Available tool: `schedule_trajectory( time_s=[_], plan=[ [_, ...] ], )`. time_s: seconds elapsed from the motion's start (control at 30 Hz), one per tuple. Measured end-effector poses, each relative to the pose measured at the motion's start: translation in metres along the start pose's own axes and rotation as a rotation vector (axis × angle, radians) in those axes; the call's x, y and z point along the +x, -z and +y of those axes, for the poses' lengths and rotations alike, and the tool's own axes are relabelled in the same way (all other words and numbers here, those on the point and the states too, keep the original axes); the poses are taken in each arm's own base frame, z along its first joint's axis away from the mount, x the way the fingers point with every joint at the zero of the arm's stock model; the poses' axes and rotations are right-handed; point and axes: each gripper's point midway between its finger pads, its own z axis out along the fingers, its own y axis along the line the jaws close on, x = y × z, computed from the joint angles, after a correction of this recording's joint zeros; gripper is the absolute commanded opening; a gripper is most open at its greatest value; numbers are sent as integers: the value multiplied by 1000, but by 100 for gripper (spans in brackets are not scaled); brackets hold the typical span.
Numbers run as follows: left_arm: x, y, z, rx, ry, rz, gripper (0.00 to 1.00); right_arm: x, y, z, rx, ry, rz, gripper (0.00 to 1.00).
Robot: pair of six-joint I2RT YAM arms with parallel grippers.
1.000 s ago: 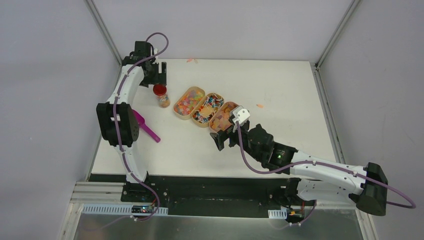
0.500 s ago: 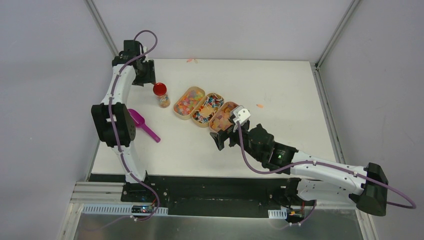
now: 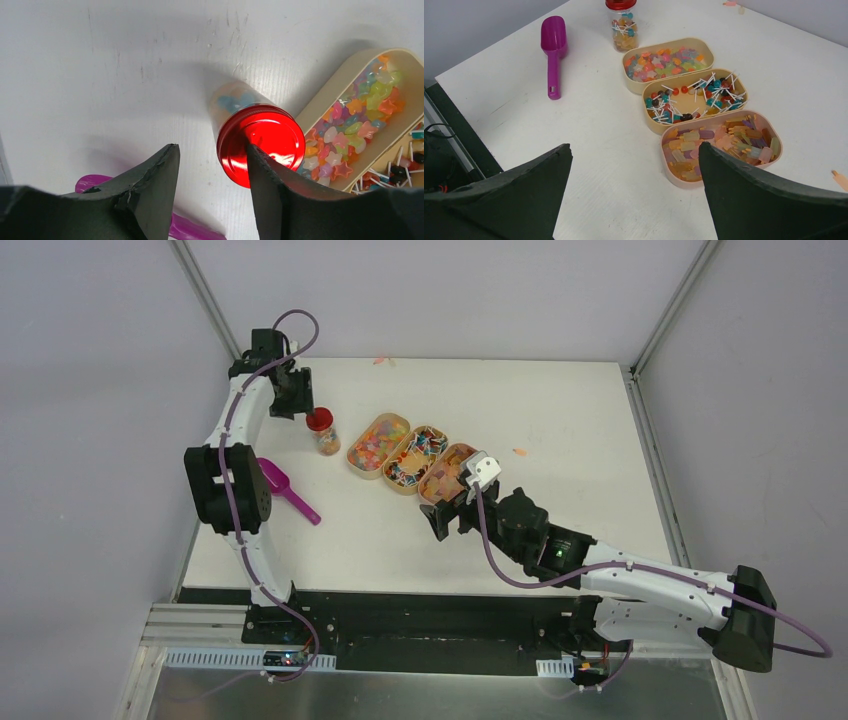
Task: Pack the candies
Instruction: Screw the bottle lid onto the packing bottle.
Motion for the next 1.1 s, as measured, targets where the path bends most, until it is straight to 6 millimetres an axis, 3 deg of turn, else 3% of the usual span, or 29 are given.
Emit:
schedule_trajectory(
  time_s=[0.17,0.47,0.77,0.9,1.1],
  plan=[
    [-4,-3,-3,19,0,-22,50,-1,1,0,-1,0,-3,100],
    [-5,-4,-9,54,-1,-25,64,-5,2,0,-4,-5,-14,100],
    [-3,-3,-15,67,-7,-18,71,-7,1,-2,2,-9,-25,100],
    [0,-4,-25,54,-40,-16,79,-9,0,-1,-7,-12,-32,100],
    [6,-5,-45,40,-101,-9,84,-11,0,1,-18,-15,-38,100]
  ],
)
